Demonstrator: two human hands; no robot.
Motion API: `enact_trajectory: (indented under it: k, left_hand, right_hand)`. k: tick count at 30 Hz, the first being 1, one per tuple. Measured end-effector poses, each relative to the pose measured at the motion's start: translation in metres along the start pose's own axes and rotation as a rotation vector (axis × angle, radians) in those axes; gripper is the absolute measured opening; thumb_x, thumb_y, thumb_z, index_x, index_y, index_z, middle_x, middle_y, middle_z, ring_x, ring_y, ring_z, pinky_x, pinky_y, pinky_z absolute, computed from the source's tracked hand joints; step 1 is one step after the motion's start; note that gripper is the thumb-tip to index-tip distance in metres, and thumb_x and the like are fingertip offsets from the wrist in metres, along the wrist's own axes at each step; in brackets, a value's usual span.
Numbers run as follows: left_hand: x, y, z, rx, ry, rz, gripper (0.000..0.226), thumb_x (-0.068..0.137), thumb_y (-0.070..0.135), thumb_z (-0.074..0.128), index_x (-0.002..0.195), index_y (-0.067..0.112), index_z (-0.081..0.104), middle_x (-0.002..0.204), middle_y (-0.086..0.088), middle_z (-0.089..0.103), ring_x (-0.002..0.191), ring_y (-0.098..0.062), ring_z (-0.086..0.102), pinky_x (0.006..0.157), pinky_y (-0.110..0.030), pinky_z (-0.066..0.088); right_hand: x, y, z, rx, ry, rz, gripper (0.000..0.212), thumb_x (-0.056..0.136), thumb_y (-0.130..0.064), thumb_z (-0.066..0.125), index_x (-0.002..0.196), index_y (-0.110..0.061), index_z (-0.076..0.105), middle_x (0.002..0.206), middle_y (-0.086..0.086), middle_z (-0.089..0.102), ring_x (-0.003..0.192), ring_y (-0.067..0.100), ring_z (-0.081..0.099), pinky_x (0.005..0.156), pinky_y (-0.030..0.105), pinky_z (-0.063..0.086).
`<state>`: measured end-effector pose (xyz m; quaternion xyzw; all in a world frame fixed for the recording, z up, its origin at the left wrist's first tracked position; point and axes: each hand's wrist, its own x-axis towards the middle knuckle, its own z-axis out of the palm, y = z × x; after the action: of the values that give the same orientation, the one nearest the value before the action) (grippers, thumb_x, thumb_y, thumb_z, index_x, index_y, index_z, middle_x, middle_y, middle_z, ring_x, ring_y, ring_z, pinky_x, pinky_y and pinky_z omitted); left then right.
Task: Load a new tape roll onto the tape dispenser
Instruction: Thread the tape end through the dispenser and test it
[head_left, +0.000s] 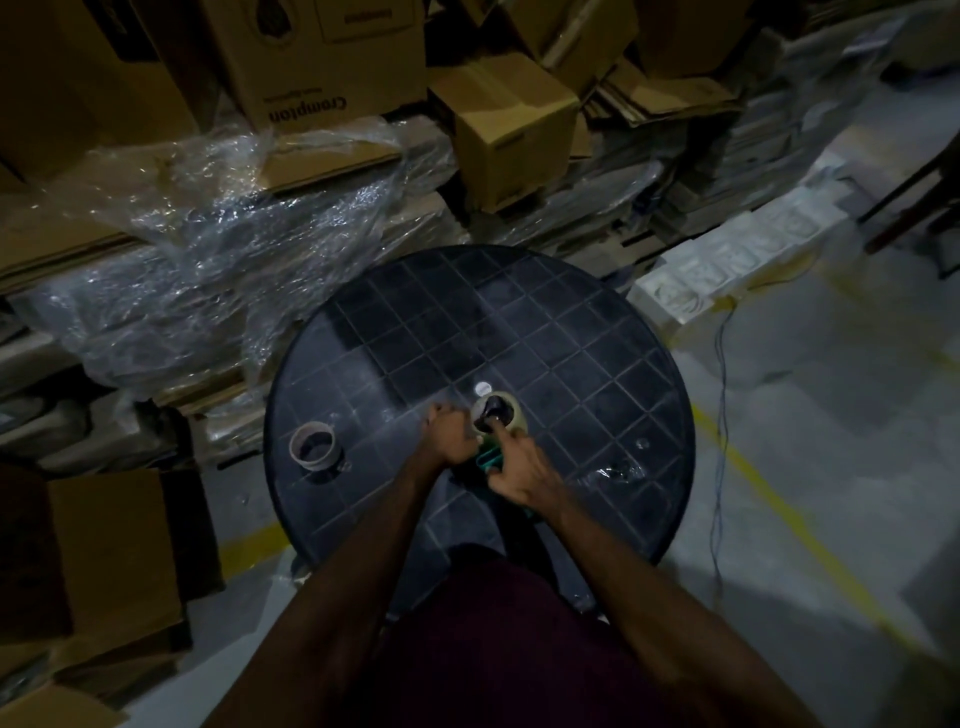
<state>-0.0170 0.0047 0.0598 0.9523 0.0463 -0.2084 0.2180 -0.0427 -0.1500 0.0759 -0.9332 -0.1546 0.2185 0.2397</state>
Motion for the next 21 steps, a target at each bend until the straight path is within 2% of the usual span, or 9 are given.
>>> enact_trajectory:
  k: [3,5,7,10,12,17,21]
  left_hand:
    - [0.003,-0.008,0.012,-0.061,0.037,-0.023,0.056,0.067,0.054,0.048,0.100,0.014,0.068,0.119,-0.009,0.060,0.125,-0.032,0.041,0.108,-0.041,0.028]
    - [0.006,-0.015,0.019,-0.081,0.066,-0.050,0.044,0.064,0.057,0.053,0.087,0.022,0.065,0.111,-0.006,0.062,0.123,-0.030,0.044,0.105,-0.041,0.028]
    - [0.009,-0.020,0.023,-0.069,0.107,-0.085,0.039,0.064,0.058,0.059,0.084,0.025,0.063,0.117,-0.009,0.060,0.126,-0.034,0.041,0.108,-0.042,0.028]
    - [0.003,-0.018,0.021,-0.037,0.159,-0.120,0.057,0.072,0.056,0.069,0.117,0.021,0.063,0.143,-0.016,0.039,0.136,-0.040,0.025,0.112,-0.048,0.029]
    - [0.002,-0.019,0.020,-0.017,0.182,-0.113,0.061,0.076,0.054,0.068,0.126,0.020,0.060,0.146,-0.016,0.039,0.136,-0.039,0.024,0.111,-0.046,0.029]
    - [0.001,-0.023,0.020,-0.201,0.289,-0.117,0.039,0.077,0.033,0.071,0.113,0.017,0.069,0.141,-0.009,0.048,0.132,-0.035,0.028,0.108,-0.041,0.028]
    - [0.000,-0.024,0.023,-0.285,0.364,-0.153,0.031,0.072,0.028,0.069,0.100,0.018,0.075,0.137,-0.007,0.054,0.129,-0.033,0.031,0.107,-0.039,0.030]
  right_hand:
    - [0.000,0.004,0.003,-0.008,0.008,0.003,0.079,0.070,-0.032,0.055,0.145,-0.030,0.029,0.121,0.020,0.057,0.104,0.039,0.061,0.085,0.040,0.055]
    - [0.000,0.005,0.005,-0.010,0.004,0.011,0.080,0.070,-0.032,0.054,0.145,-0.028,0.027,0.119,0.019,0.059,0.102,0.037,0.062,0.084,0.040,0.055]
    - [-0.001,0.003,0.004,-0.023,0.007,-0.001,0.079,0.073,-0.029,0.057,0.144,-0.024,0.023,0.116,0.019,0.058,0.097,0.035,0.062,0.079,0.038,0.054]
    - [-0.004,-0.001,0.001,-0.071,0.025,-0.045,0.068,0.079,-0.023,0.061,0.138,-0.022,0.027,0.116,0.015,0.055,0.095,0.031,0.061,0.071,0.031,0.044]
    - [-0.003,-0.002,0.002,-0.106,0.038,-0.084,0.067,0.080,-0.023,0.060,0.138,-0.022,0.027,0.116,0.013,0.053,0.095,0.030,0.060,0.070,0.031,0.042]
    - [-0.002,-0.005,0.003,-0.107,0.053,-0.126,0.080,0.081,-0.024,0.056,0.151,-0.028,0.016,0.126,0.014,0.049,0.096,0.033,0.061,0.078,0.040,0.052]
    - [-0.001,-0.005,0.003,-0.112,0.046,-0.145,0.079,0.082,-0.028,0.051,0.153,-0.032,0.016,0.135,0.013,0.046,0.101,0.032,0.060,0.084,0.041,0.054]
